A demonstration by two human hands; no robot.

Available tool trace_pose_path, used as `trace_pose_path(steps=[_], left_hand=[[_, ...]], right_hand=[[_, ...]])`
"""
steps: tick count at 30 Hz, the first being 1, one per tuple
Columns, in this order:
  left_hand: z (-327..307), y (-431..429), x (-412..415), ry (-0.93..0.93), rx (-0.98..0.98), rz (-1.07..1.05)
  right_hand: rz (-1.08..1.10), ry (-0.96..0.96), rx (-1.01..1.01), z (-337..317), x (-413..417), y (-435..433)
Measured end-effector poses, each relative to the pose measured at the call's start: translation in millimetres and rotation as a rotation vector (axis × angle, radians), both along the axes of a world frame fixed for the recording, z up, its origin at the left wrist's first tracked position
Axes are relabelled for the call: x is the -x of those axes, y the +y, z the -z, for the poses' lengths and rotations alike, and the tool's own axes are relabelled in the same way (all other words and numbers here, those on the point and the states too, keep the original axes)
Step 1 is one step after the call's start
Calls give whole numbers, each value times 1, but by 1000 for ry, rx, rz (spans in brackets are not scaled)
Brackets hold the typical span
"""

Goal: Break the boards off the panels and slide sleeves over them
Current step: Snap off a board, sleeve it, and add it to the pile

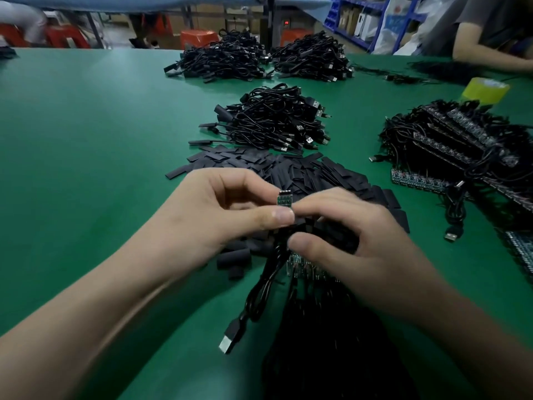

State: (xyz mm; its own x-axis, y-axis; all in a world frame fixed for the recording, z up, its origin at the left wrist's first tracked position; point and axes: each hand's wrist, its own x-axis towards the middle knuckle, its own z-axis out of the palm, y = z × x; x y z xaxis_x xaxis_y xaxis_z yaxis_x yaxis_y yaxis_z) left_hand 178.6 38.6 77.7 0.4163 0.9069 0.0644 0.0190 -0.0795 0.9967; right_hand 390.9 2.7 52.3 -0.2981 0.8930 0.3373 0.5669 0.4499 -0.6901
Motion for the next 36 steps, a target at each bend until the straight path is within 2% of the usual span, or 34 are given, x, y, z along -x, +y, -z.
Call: trace_pose_path(steps=[4,7,10,12,14,17,21,23,26,29,33,36], left_hand=[[-4,1,1,106,-169,-66],[-7,9,10,277,-299,-67],[-7,16,22,758,-497,-53],[-4,16,25,1071,-516,7],[1,15,23,1251,-520,35],[9,13,18,1349,-566,17],[11,12,18,1341,-607,29],[11,12,19,1319,-660,53],[12,14,19,1269,-725,78],[12,17,19,1156,-634,121],[9,11,8,579,-308,108],[13,6,0,353,-174,86]], right_hand=[[-79,298,281,4,15,-5],[-122,478,372,0,14,-5],[-150,787,421,-14,3,-1],[-162,936,429,-26,-11,2],[-159,915,460,-36,-28,5],[-82,636,503,-40,-45,8],[7,128,548,-28,-38,9],[8,36,556,-18,-27,8],[3,75,578,-7,-15,6],[18,143,528,-2,-11,3],[31,168,424,2,-8,0],[16,248,422,5,-7,0]])
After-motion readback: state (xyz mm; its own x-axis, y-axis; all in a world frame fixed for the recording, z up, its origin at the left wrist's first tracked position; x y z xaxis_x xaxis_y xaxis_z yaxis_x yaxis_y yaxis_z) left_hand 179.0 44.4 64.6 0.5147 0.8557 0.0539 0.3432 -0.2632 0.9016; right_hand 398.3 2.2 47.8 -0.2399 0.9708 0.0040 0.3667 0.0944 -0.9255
